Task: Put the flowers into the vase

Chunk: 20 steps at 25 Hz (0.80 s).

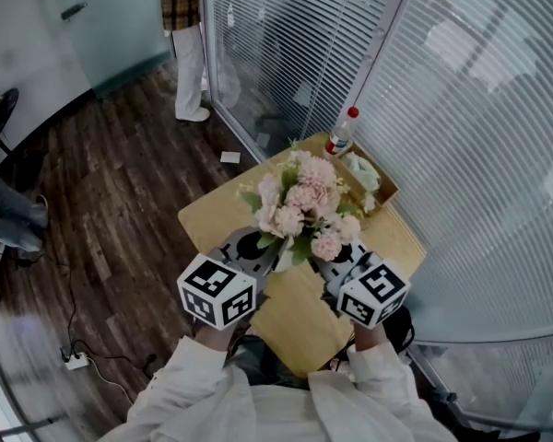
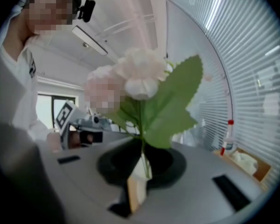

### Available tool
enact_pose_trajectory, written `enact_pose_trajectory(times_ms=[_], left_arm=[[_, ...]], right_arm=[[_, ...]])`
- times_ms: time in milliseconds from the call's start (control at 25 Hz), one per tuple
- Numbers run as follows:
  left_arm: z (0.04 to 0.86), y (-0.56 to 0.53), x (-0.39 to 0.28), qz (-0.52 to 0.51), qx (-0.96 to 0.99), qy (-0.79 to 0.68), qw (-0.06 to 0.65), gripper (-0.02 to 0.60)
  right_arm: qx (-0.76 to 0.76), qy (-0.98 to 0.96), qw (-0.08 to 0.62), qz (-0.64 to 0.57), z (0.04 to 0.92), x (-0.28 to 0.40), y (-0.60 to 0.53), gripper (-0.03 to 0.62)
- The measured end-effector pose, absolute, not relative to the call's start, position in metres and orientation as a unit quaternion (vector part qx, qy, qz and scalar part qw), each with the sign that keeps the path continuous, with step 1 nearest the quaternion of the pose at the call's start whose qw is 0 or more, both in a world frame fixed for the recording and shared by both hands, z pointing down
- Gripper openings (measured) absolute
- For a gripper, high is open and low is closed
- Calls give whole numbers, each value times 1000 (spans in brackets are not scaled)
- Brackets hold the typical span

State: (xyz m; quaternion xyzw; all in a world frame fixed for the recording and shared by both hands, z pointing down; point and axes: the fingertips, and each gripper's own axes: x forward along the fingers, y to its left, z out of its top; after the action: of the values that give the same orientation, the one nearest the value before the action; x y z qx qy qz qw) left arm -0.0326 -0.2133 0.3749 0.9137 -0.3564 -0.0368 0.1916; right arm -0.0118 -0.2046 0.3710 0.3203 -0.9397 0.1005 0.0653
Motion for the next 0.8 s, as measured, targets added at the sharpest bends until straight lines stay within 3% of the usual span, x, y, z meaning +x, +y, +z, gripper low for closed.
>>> enact_pose_trajectory(times_ms=[440, 800], left_arm=[[379, -207, -31, -30, 914, -357, 192, 9], [382, -205, -30, -26, 915, -351, 196, 9]], right_arm=[[308, -938, 110, 116, 385, -10, -198, 19], [319, -925, 175, 113, 403, -10, -197, 60]])
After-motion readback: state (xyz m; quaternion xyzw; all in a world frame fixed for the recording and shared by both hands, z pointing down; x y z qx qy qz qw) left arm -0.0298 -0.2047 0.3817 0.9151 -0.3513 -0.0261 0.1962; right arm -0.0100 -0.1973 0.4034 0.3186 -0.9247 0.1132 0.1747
